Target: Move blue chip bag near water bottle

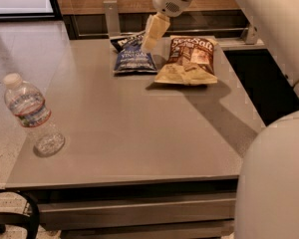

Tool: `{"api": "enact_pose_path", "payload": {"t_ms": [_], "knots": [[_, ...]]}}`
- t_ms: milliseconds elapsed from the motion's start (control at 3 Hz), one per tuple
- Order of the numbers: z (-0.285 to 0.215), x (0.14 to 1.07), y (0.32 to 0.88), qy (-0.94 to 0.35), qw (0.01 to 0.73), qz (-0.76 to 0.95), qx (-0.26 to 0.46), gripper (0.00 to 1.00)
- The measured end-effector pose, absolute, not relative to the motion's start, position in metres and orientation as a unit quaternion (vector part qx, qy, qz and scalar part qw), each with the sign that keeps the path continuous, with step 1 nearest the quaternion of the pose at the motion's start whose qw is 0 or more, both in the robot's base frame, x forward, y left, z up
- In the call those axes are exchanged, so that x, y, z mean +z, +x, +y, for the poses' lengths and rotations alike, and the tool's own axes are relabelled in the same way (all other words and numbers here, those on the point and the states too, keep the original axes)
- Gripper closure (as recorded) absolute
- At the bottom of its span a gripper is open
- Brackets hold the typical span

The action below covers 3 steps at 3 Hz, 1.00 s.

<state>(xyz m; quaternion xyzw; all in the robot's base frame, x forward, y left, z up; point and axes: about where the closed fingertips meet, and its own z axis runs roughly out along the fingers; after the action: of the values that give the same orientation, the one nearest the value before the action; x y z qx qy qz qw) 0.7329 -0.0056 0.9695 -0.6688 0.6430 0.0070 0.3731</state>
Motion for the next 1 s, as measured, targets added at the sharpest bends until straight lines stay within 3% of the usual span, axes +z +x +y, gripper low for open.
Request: {"api": "enact_pose_path", "payload": {"t_ms": [1000], "knots": [[0.032, 0.901, 0.744, -0.702, 0.293, 0.648, 0.033, 0.00]]}}
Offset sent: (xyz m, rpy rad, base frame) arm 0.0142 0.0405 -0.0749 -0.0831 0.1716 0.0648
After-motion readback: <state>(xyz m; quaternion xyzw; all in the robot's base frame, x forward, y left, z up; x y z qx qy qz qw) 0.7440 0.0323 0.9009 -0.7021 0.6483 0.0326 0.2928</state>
